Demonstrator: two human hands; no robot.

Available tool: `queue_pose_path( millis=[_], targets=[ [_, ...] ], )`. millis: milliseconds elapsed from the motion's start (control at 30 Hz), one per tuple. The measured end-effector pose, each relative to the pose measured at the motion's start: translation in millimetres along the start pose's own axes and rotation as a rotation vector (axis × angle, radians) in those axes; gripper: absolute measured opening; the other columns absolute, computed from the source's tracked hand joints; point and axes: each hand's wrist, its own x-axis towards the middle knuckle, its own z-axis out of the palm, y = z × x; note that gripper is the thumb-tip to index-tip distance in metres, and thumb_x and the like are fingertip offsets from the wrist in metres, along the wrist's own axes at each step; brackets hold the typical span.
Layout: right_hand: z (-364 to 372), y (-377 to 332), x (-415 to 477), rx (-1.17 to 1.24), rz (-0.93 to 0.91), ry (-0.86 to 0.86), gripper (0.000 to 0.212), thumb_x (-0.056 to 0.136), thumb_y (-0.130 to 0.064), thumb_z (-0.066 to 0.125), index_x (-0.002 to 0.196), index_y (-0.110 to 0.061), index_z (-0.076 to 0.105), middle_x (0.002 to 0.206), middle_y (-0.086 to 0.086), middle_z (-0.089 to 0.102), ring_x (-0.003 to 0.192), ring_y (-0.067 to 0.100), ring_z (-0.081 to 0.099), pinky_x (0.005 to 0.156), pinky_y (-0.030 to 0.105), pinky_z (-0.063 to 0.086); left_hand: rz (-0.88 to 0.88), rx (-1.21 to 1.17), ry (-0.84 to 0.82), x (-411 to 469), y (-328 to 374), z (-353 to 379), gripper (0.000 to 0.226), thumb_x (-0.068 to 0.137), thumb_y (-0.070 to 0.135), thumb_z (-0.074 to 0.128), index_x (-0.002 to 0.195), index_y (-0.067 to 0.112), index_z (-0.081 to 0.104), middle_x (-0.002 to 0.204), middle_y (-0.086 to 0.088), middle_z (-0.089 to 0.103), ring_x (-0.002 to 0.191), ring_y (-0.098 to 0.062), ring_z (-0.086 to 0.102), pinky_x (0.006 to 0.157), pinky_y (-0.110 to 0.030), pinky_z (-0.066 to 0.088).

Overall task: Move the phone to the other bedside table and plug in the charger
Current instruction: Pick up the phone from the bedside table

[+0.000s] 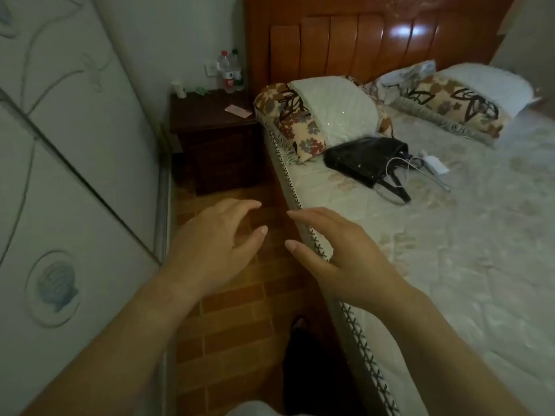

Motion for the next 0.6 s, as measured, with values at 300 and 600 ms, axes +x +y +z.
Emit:
queue_pose_path(
  millis=[300, 600],
  targets=[
    [-40, 114, 179, -0.004, -0.034, -0.046, 0.048, 0.088, -0.051, 0.047, 0.130, -0.029, 0.046, 0.131, -0.010, 0.051, 0.117, 0.002, 0.044, 0.091, 0.009, 0.030, -0.139, -0.011, 0.079, 196, -36, 20, 0.046, 0.084, 0.061, 0.034, 0.126, 0.044, 0.038, 0.127, 0.014, 0.050, 0.068, 0.006, 0.045, 0.059, -0.014, 0.032],
    [-22, 164, 337, 0.072, -0.134, -0.192, 0.045, 0.088, -0.048, 0.049, 0.130, -0.030, 0.046, 0.129, -0.010, 0.050, 0.112, -0.002, 0.042, 0.084, 0.003, 0.032, -0.298, -0.088, 0.102, 301, -120, 23, 0.050, 0.083, 0.057, 0.036, 0.128, 0.037, 0.042, 0.128, 0.009, 0.051, 0.097, -0.001, 0.047, 0.072, -0.021, 0.037]
  ],
)
